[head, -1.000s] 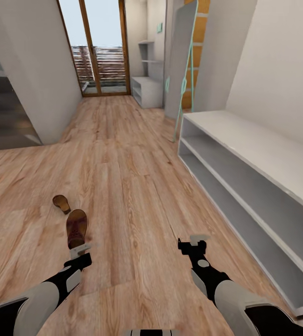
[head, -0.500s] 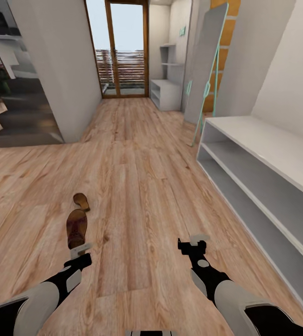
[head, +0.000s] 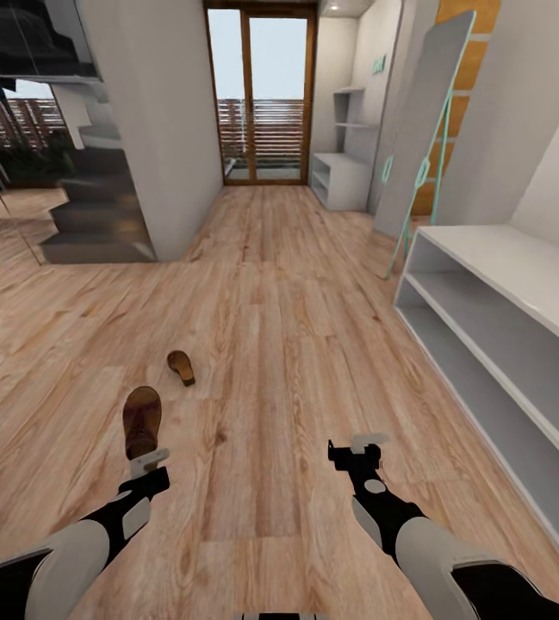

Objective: Pick up the two gym shoes and the two sandals from the corridor floor and place them onto the hallstand (shoe rack) in the corridor, making sure they are on the rack and not on the floor. Arrange them so the two gym shoes are next to each other and the two sandals are next to each other.

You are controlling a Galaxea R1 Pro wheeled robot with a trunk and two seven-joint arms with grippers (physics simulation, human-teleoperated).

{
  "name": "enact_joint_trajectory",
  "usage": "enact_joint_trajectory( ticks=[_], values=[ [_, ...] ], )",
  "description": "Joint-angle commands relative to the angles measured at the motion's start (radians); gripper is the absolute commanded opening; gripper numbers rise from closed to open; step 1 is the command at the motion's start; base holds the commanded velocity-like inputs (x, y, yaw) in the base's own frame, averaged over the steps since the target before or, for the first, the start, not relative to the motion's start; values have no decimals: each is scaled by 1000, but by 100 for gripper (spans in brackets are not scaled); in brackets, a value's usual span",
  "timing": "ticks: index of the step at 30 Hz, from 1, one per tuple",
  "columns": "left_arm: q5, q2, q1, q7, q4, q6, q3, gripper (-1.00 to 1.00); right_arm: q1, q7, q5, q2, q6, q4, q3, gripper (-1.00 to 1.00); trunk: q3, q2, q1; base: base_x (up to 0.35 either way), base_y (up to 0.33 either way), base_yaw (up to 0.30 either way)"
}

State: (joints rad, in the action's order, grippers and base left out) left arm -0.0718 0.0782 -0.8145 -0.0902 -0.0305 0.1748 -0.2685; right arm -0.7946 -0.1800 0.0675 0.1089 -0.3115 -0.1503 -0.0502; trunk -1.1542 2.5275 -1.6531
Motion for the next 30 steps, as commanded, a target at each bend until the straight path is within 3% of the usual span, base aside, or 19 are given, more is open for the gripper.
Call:
enact_joint_trajectory(
  ticks=[1, 11, 18, 30],
  values=[
    [0, 0, 0, 1, 0, 0, 0, -100, 0, 0, 0, 0, 0, 2, 0, 100, 1, 0, 0, 0, 0, 241],
    [0, 0, 0, 1, 0, 0, 0, -100, 0, 1, 0, 3, 0, 21, 0, 100, 11, 0, 0, 24, 0, 233],
    [0, 0, 0, 0, 0, -1, 0, -100, 0, 1, 6, 21, 0, 74, -14, 100, 12, 0, 0, 300, 0, 45],
    [0, -1, 0, -3, 0, -3, 0, -100, 0, 1, 13, 24, 1, 85, -20, 100, 12, 0, 0, 344, 0, 3]
  ],
)
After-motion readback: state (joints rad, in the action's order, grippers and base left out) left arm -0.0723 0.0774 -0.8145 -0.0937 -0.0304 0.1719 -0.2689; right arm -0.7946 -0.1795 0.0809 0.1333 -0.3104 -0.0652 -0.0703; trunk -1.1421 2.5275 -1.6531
